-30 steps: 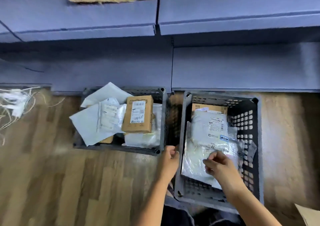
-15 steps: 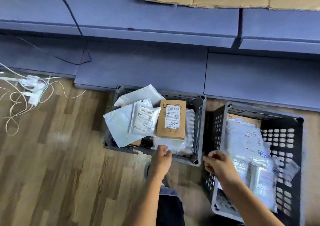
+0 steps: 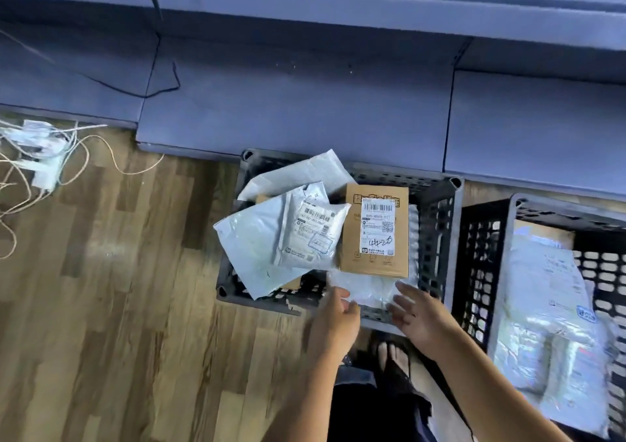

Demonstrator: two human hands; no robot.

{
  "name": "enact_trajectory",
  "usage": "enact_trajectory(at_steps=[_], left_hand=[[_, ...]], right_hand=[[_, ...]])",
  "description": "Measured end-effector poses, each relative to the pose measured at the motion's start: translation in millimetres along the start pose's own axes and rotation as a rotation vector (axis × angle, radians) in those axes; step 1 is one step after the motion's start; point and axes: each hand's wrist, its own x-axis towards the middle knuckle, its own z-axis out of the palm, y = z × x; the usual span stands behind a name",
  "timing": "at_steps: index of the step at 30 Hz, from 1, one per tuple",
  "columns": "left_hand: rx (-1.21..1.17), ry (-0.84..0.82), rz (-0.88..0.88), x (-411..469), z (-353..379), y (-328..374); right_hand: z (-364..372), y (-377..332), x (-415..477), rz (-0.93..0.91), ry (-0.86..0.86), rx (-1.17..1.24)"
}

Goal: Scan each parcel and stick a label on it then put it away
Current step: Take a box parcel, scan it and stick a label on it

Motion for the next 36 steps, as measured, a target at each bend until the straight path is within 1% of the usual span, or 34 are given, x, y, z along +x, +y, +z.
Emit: enact_trajectory(at_steps=[2,4,7,9,11,13,18,20,24,25,26,28,30,31,36], left_hand=[[-0.002,-0.025,0.009,12,7,-5],[-0.017,-0.018,0.009,27,13,-9],[-0.047,-0.003,-0.004,48,19,-11],[-0.063,0.001,-0.019,58,21,-13],[-0.089,-0.005,-0.022,66,23,-16],[-0.106,-0.013,-0.028,71,24,-19],[-0.136,-0.001,-0.066,63,27,-32],[-0.136,0.011,-0.068,49,26,-31],[-0.108,0.025,-0.038,4,10,-13],[-0.101,0.031,-0.027,-7,4,-8],[-0.089,0.038,-0.014,-23,-7,2],[-0.091,0.072,0.035,-56,-33,23],[-0.120,0.115,0.083,-89,-62,44],[-0.137,0.154,0.113,-110,-81,59],[-0.292,0.362,0.222,-208,-170,112]], right_hand=[[3,-4,21,0.029,0.024,0.040],[8,-8,46,0.041,0.029,0.109],[17,-8,84,0.109,0.016,0.224],[23,-7,104,0.118,0.058,0.277],[27,-6,121,0.090,0.130,0.297],[26,-6,133,0.055,0.165,0.303],[2,1,130,-0.055,0.089,0.200],[-10,0,115,-0.116,0.100,0.173],[-32,-11,58,-0.214,0.142,0.128],[-38,-13,40,-0.272,0.146,0.079],[-41,-18,13,-0.309,0.119,0.066],[-39,-30,-44,-0.357,0.013,0.058],[-35,-43,-100,-0.458,-0.065,-0.084],[-30,-53,-133,-0.540,-0.100,-0.166],[7,-87,-290,-0.745,-0.331,-0.269]])
